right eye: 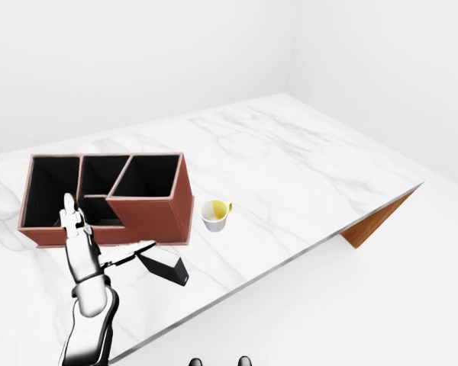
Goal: Pick up the book and place it in the right compartment of the caddy.
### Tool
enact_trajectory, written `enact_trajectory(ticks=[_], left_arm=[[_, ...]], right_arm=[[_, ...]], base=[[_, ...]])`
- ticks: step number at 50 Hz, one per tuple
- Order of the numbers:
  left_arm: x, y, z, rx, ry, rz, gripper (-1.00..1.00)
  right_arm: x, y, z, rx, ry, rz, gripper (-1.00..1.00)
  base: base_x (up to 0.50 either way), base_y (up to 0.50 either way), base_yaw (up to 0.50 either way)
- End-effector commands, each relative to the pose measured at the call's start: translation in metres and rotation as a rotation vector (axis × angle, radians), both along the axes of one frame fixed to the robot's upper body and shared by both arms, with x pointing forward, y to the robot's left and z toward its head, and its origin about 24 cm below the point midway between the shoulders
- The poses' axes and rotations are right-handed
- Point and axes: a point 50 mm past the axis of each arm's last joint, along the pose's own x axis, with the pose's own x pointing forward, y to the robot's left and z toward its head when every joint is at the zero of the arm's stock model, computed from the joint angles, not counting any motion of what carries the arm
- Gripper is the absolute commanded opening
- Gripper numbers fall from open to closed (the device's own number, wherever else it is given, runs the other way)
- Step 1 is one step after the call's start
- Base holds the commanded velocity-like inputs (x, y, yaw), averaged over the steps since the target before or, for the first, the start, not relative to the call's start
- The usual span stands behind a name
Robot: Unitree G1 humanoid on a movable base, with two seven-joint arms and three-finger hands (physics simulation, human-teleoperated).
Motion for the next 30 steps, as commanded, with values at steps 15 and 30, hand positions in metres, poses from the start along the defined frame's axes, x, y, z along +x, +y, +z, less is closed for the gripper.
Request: enact_trajectory(ticks=[15, 30], left_arm=[[0.001, 0.010, 0.006, 0.394, 0.009, 0.164, 1.00], [0.010, 0.011, 0.016, 0.602, -0.010, 0.159, 1.00]], right_arm=[[0.004, 0.002, 0.004, -0.027, 0.005, 0.015, 1.00], [0.003, 0.001, 0.004, -0.025, 0.002, 0.015, 1.00]], base=[[0.04, -0.02, 0.00], [0.00, 0.00, 0.00]])
